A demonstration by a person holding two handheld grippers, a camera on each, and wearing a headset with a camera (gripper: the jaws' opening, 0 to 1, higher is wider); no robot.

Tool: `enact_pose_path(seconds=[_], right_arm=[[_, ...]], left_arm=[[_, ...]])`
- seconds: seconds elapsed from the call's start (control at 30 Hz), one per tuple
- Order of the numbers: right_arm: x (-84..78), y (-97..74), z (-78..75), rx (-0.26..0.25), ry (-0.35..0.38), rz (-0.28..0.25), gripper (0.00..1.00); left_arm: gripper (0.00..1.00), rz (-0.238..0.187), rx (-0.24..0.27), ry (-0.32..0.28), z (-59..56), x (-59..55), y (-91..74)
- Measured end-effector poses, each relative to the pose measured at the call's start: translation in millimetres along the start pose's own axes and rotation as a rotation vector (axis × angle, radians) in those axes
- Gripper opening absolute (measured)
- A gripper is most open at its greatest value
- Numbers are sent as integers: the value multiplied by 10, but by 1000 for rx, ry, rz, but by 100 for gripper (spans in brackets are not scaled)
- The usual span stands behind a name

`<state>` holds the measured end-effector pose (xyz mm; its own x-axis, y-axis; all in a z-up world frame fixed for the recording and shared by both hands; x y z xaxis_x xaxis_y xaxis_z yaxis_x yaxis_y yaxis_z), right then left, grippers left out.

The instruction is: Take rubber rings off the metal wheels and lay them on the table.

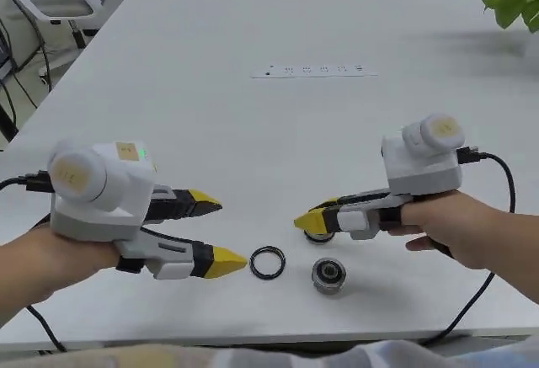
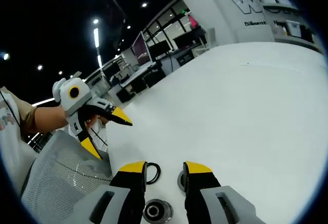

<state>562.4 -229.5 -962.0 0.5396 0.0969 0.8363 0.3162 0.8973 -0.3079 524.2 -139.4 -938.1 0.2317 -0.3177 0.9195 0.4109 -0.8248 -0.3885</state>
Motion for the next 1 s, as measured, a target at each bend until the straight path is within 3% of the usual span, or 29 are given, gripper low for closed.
enact_pose_path(seconds=[0.23, 0.4, 0.73, 1.0], right_arm=[[-13, -134, -111, -30, -36, -11, 28], [-57, -206, -197, -45, -74, -8, 31], [-295, -311, -359, -63, -170, 77, 30], [-386, -278, -419, -57, -195, 79, 27]], left_arm=[[53, -16, 2, -15, 72, 58, 166], [54, 6, -6, -11, 102, 43, 289], [53, 26, -37, 25, 97, 47, 547], [49, 44, -61, 41, 99, 13, 773]])
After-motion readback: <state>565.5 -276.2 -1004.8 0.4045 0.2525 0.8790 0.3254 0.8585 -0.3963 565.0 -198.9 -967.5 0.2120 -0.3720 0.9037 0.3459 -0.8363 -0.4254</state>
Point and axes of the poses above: the centre of the closed fingertips' face, and the gripper's own axes: y roughly forward along the fingers, z roughly to its left, x roughly out of its top, the point moved 1 cm from there along -y, roughly backward along the fingers, and after that the axes turned 11 degrees about -z, right-handed, at the moved point
